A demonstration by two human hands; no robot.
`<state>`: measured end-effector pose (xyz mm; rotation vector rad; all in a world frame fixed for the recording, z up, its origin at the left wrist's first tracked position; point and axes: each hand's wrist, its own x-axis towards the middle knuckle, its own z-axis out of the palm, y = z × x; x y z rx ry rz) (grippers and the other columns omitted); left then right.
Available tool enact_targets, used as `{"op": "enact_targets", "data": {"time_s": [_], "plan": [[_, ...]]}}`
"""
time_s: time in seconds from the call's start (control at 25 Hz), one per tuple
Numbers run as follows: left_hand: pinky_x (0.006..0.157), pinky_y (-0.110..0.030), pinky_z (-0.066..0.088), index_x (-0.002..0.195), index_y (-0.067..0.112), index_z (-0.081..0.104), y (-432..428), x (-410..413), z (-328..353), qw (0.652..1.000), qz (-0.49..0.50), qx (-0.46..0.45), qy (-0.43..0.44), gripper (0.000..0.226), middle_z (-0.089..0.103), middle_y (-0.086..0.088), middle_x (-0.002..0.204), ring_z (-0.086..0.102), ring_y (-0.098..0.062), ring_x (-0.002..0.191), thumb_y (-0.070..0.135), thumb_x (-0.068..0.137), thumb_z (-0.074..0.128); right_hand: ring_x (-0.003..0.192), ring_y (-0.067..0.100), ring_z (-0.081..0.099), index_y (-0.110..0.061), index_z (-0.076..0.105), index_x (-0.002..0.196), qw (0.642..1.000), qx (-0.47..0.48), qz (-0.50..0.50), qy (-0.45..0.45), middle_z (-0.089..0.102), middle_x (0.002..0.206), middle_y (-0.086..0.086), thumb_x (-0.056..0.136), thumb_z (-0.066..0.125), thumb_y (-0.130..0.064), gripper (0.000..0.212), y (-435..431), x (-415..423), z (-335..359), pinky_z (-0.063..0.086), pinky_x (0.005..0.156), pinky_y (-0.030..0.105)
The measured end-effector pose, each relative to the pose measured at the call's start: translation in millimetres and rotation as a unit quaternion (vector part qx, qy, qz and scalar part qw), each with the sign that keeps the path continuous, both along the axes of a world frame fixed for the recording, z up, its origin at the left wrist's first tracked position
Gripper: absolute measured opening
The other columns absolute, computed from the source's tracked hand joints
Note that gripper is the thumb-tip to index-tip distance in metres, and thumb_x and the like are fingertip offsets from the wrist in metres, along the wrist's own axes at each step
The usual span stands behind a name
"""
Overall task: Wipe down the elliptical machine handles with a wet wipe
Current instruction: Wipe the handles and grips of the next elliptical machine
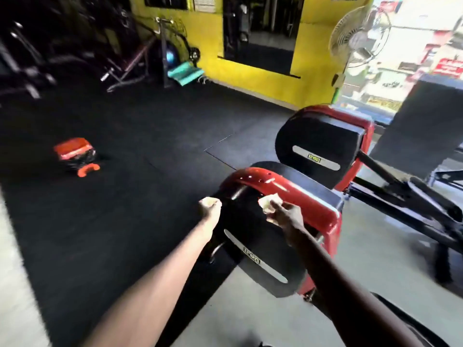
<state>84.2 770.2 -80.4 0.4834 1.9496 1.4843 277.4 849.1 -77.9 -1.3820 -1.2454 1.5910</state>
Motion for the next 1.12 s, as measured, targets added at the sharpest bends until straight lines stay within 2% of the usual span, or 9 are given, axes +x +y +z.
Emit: {"op": "enact_targets", "data": {"time_s": [0.16, 0.32, 0.44, 0.56, 0.68, 0.8, 0.92, 1.04, 1.12], "plan": [[0.051, -0.026, 0.032, 0.076, 0.011, 0.059, 25.5, -89.5, -19.5, 0.999, 0.022, -0.035, 0.012, 0.018, 0.052, -0.009, 0.077, 0.051, -0.020, 0.077, -0.004, 0.084, 0.056, 0.070, 0.018, 0.066, -0.016, 0.070, 0.096, 0.995, 0.032, 0.035, -0.091, 0.072, 0.088, 0.008, 0.095, 0.067, -0.025, 0.009, 36.7, -104.5, -20.5, 0.059, 0.061, 0.031], [0.064, -0.028, 0.046, 0.066, 0.019, 0.064, 98.8, -178.4, -45.4, 0.996, 0.040, -0.083, 0.011, 0.016, 0.068, -0.009, 0.074, 0.064, -0.019, 0.075, 0.010, 0.079, 0.061, 0.069, 0.024, 0.071, -0.007, 0.071, 0.100, 0.992, 0.049, 0.015, -0.116, 0.074, 0.086, 0.013, 0.096, 0.064, -0.026, 0.021, 106.5, -202.1, -55.9, 0.058, 0.056, 0.030], [0.063, -0.027, 0.042, 0.067, 0.019, 0.064, 173.5, -229.4, -46.1, 0.995, 0.012, -0.103, -0.001, 0.016, 0.067, -0.006, 0.072, 0.063, -0.021, 0.075, 0.009, 0.079, 0.061, 0.066, 0.025, 0.072, -0.011, 0.072, 0.092, 0.989, 0.025, -0.010, -0.145, 0.075, 0.079, 0.011, 0.094, 0.065, -0.029, 0.020, 169.9, -260.7, -68.0, 0.061, 0.066, 0.035], [0.059, -0.023, 0.042, 0.081, 0.016, 0.069, 249.2, -271.5, -34.1, 0.995, -0.012, -0.097, -0.003, 0.008, 0.069, -0.007, 0.079, 0.066, -0.024, 0.080, 0.011, 0.080, 0.062, 0.079, 0.030, 0.074, -0.014, 0.072, 0.087, 0.986, 0.024, -0.020, -0.166, 0.077, 0.082, 0.007, 0.082, 0.067, -0.038, 0.025, 235.0, -304.5, -76.4, 0.060, 0.081, 0.046], [0.071, -0.037, 0.057, 0.076, 0.020, 0.069, 339.9, -318.2, -29.5, 0.994, -0.048, -0.097, 0.003, 0.022, 0.077, -0.012, 0.093, 0.073, -0.032, 0.090, 0.032, 0.062, 0.057, 0.082, 0.029, 0.073, -0.016, 0.071, 0.089, 0.982, 0.015, -0.054, -0.180, 0.076, 0.083, 0.006, 0.077, 0.067, -0.032, 0.020, 310.3, -344.6, -68.7, 0.060, 0.080, 0.046], [0.078, -0.044, 0.059, 0.083, 0.020, 0.072, 433.8, -362.8, -27.6, 0.993, -0.080, -0.089, 0.016, 0.033, 0.077, -0.013, 0.096, 0.073, -0.033, 0.093, 0.034, 0.059, 0.055, 0.080, 0.029, 0.073, -0.016, 0.071, 0.088, 0.975, 0.027, -0.099, -0.196, 0.075, 0.081, 0.008, 0.084, 0.066, -0.022, 0.008, 384.9, -380.7, -52.6, 0.059, 0.081, 0.040], [0.083, -0.045, 0.061, 0.097, 0.018, 0.074, 526.1, -406.0, -27.3, 0.989, -0.127, -0.075, 0.031, 0.039, 0.077, -0.011, 0.100, 0.072, -0.032, 0.096, 0.033, 0.065, 0.058, 0.083, 0.030, 0.072, -0.014, 0.072, 0.092, 0.966, 0.034, -0.154, -0.204, 0.075, 0.083, 0.011, 0.085, 0.066, -0.023, 0.013, 458.2, -410.0, -47.8, 0.057, 0.081, 0.037], [0.083, -0.047, 0.060, 0.091, 0.021, 0.073, 623.7, -436.8, -24.0, 0.980, -0.187, -0.061, 0.036, 0.039, 0.078, -0.008, 0.099, 0.072, -0.031, 0.095, 0.037, 0.061, 0.055, 0.090, 0.033, 0.072, -0.014, 0.075, 0.098, 0.950, 0.017, -0.232, -0.207, 0.076, 0.091, 0.013, 0.083, 0.067, -0.027, 0.021, 528.7, -427.4, -52.0, 0.056, 0.086, 0.041], [0.083, -0.047, 0.060, 0.090, 0.024, 0.070, 676.3, -438.2, -19.5, 0.968, -0.237, -0.070, 0.050, 0.036, 0.077, -0.008, 0.100, 0.072, -0.031, 0.096, 0.039, 0.061, 0.055, 0.088, 0.036, 0.072, -0.018, 0.075, 0.095, 0.944, -0.005, -0.268, -0.194, 0.077, 0.088, 0.011, 0.072, 0.066, -0.042, 0.034, 573.4, -422.0, -74.1, 0.058, 0.083, 0.049]]}}
